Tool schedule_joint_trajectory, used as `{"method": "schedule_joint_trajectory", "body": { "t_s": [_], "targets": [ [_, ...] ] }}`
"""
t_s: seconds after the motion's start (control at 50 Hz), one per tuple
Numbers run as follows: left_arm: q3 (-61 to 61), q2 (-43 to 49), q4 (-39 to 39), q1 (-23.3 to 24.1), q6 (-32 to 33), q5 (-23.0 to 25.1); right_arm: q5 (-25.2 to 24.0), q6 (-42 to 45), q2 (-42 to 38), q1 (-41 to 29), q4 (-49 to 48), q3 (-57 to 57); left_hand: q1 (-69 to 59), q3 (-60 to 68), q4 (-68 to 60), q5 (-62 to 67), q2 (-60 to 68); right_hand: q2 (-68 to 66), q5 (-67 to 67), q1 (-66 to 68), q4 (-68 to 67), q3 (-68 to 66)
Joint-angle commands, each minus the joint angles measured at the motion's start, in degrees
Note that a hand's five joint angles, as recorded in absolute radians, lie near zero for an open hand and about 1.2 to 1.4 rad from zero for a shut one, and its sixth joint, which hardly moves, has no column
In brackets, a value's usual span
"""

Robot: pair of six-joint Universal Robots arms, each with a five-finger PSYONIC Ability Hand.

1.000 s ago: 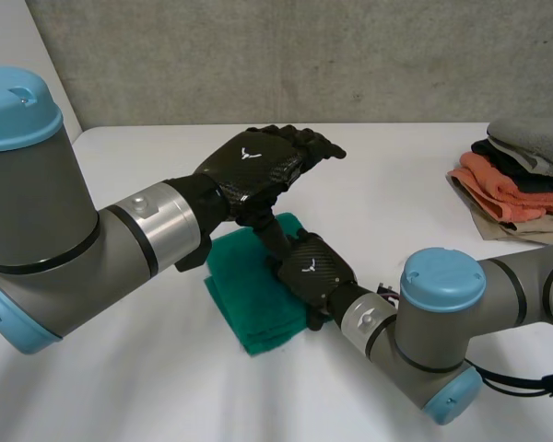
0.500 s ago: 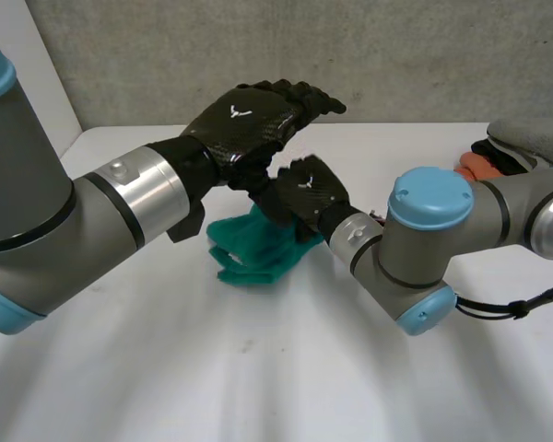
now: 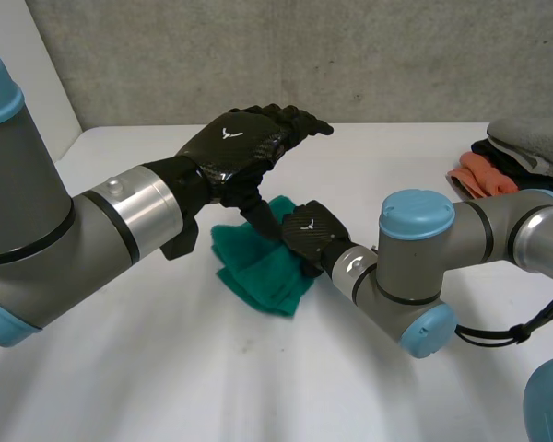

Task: Fold the laundry.

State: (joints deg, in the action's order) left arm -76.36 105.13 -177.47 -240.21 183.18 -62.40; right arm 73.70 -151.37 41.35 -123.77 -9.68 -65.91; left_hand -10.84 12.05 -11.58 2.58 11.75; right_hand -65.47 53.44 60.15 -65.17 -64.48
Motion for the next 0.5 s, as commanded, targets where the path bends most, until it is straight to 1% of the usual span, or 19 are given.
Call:
{"method": "schedule_joint_trajectory", "body": {
  "t_s": [0.02, 0.1, 0.16, 0.24, 0.28, 0.38, 0.4, 0.5],
  "targets": [
    [0.33, -0.01, -0.15, 0.1, -0.01, 0.0, 0.04, 0.64, 1.54, 0.02, -1.83, 2.71, 0.8, -2.01, 1.53, -2.53, -1.7, -14.53, 16.56, 19.85, -14.83, -15.52],
    [1.12, -0.28, -0.5, 0.18, -0.01, -0.18, 0.39, -1.47, 4.7, 0.1, -5.61, 7.19, 0.8, -2.01, 1.53, -2.53, -1.7, -14.53, 16.56, 19.85, -14.83, -15.52],
    [1.74, -1.07, -1.3, 0.36, -0.01, -0.35, 2.22, -4.62, 6.55, 1.5, -8.95, 13.15, 0.63, -1.84, 1.36, -2.36, -1.54, -14.53, 16.56, 19.85, -14.83, -15.52],
    [2.26, -4.05, -2.44, 0.18, -0.45, -0.44, 5.12, -6.91, 6.81, 4.58, -8.78, 20.27, 0.8, -2.01, 1.53, -2.53, -1.7, -14.53, 16.56, 19.85, -14.83, -15.52],
    [2.27, -5.37, -3.58, 0.18, -1.58, -0.62, 5.66, -7.1, 6.99, 6.07, -8.25, 22.57, 0.63, -1.84, 1.36, -2.36, -1.54, -14.53, 16.56, 19.85, -14.83, -15.52],
    [2.27, -7.48, -6.39, 0.18, -5.02, -1.5, 6.01, -7.8, 8.48, 12.23, -6.58, 27.59, 0.63, -1.84, 1.36, -2.36, -1.54, -14.53, 16.56, 19.85, -14.83, -15.52],
    [2.27, -7.75, -6.83, 0.18, -5.54, -1.59, 6.1, -8.32, 9.09, 14.32, -6.15, 28.37, 0.63, -1.84, 1.36, -2.36, -1.54, -14.53, 16.56, 19.85, -14.83, -15.52],
    [2.0, -8.1, -7.98, 0.1, -6.87, -1.59, 5.84, -9.91, 10.33, 21.8, -5.61, 28.91, 0.63, -1.84, 1.36, -2.36, -1.54, -14.53, 16.56, 19.85, -14.83, -15.52]
  ]
}}
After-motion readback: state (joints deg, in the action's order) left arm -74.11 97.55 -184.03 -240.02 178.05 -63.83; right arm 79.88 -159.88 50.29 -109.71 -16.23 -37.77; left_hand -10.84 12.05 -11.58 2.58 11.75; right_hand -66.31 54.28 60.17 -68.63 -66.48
